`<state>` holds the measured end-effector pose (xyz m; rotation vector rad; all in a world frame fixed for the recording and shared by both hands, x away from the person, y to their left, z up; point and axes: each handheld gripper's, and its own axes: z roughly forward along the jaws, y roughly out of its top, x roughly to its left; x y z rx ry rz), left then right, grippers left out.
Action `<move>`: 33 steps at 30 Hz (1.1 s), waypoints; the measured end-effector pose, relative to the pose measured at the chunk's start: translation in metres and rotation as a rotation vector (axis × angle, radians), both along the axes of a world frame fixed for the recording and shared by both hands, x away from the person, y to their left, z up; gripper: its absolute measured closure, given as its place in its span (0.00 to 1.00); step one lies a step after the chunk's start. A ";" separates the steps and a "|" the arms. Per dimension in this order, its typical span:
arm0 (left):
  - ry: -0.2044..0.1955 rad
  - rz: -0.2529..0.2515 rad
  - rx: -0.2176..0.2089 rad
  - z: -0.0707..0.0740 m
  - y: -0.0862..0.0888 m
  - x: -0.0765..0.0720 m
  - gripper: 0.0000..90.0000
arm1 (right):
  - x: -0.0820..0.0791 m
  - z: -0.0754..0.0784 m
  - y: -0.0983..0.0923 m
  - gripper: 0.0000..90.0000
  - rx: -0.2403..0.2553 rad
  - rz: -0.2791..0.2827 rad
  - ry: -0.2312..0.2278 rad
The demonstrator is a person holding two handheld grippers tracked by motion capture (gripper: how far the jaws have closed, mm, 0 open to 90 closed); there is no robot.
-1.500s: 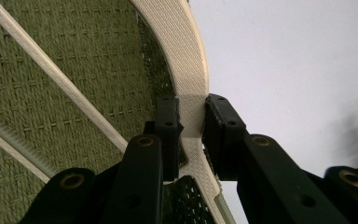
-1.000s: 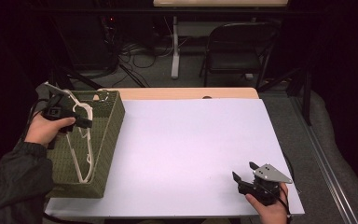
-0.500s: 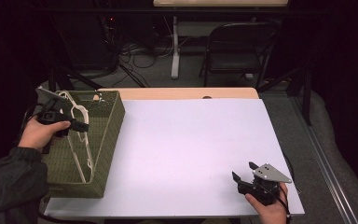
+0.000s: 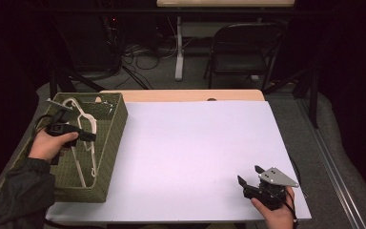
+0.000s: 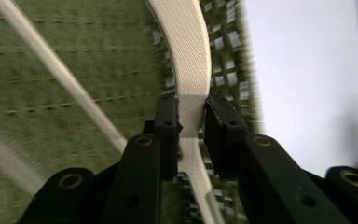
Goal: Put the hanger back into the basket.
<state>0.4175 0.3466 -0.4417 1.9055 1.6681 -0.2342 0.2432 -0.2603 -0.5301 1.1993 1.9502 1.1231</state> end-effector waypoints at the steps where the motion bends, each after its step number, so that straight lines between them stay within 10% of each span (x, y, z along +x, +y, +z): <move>1: -0.002 -0.003 0.013 -0.001 -0.001 0.001 0.84 | 0.000 0.000 0.000 0.32 0.000 0.000 0.000; 20: 0.058 0.005 0.007 -0.024 -0.001 0.008 0.80 | 0.000 0.000 0.000 0.32 -0.002 0.006 -0.007; 33: -0.059 0.018 0.071 -0.002 0.008 -0.006 0.62 | 0.000 0.001 0.000 0.32 -0.003 0.004 -0.010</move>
